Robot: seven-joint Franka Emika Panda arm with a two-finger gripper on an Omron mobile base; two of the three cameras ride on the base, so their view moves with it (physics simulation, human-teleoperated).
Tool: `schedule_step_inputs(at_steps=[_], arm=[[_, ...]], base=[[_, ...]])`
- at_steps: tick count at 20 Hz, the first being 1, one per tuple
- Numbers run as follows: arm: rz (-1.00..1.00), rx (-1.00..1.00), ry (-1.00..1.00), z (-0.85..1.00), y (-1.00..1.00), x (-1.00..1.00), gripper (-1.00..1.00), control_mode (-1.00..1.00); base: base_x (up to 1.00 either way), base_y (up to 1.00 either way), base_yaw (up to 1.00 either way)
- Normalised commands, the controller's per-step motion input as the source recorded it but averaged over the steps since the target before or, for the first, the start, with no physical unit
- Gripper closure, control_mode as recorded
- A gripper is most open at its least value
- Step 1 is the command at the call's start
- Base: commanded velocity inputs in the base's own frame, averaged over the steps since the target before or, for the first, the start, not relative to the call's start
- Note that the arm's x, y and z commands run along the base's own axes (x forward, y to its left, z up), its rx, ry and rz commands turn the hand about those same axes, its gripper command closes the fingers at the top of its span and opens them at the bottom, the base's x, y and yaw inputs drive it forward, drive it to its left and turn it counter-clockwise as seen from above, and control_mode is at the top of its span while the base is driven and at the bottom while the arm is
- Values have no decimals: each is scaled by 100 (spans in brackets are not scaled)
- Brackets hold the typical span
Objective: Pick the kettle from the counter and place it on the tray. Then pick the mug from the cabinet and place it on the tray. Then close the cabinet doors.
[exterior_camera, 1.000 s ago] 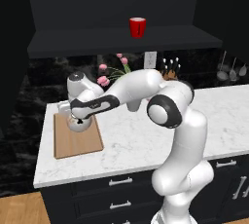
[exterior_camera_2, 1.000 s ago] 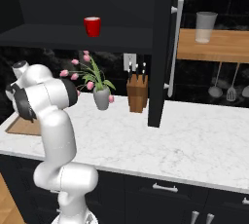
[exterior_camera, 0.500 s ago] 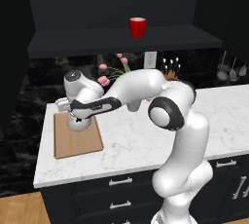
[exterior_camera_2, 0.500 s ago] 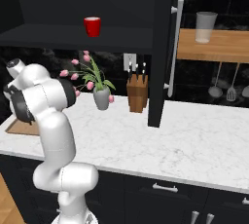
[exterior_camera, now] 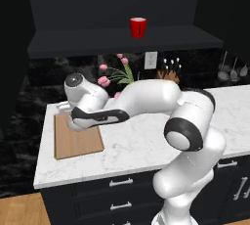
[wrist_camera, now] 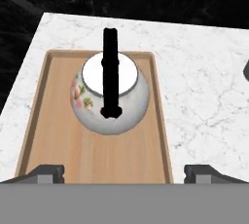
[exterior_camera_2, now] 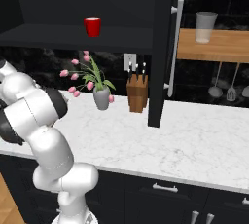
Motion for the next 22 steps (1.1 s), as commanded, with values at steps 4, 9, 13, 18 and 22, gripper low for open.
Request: schedule_step_inputs(at_steps=[4, 9, 13, 18, 22], arm=[[0, 1, 11, 45, -38, -54, -100, -100], [0, 0, 1, 47, -43, -70, -100, -100], [0, 0, 0, 52, -52, -72, -100, -100], [0, 0, -7, 63, -51, -67, -100, -100], [-1, 0, -4, 68, -50, -52, -100, -100]], base=[[0, 0, 0], [0, 0, 0], [0, 0, 0], [0, 0, 0], [0, 0, 0]])
